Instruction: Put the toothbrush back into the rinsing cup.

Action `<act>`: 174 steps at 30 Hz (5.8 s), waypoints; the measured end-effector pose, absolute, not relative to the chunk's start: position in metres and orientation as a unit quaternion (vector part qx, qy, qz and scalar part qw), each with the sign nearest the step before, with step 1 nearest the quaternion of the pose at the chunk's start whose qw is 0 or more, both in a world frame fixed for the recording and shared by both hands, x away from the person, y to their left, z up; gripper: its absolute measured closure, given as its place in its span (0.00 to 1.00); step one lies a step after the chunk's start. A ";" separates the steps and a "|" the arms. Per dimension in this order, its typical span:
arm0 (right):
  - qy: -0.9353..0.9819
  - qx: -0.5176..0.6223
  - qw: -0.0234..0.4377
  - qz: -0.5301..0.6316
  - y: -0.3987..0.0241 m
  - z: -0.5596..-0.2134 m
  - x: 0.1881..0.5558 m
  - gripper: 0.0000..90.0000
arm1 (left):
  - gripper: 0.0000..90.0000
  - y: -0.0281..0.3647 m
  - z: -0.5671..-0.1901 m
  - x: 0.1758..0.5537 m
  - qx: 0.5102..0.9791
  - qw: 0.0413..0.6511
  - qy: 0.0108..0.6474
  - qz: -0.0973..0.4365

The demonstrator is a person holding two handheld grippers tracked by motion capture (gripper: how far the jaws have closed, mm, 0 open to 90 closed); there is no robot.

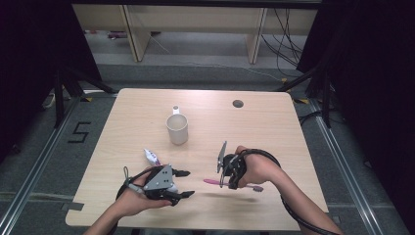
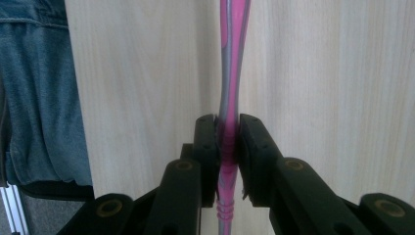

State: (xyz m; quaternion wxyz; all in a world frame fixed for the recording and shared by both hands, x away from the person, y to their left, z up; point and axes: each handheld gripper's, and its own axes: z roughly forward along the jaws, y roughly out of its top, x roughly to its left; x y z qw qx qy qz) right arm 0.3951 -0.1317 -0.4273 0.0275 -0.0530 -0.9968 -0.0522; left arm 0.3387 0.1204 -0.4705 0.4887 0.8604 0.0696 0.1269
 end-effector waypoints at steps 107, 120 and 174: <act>-0.755 -0.332 -0.074 -0.561 -0.187 -0.454 0.368 0.54 | 0.89 0.112 -0.480 0.375 0.754 0.605 0.164 0.197; -0.686 -0.377 -0.062 -0.619 -0.164 -0.466 0.380 0.50 | 0.89 0.113 -0.478 0.376 0.740 0.613 0.181 0.209; -0.644 -0.365 -0.075 -0.668 -0.153 -0.417 0.406 0.90 | 0.62 0.103 -0.468 0.373 0.748 0.589 0.221 0.209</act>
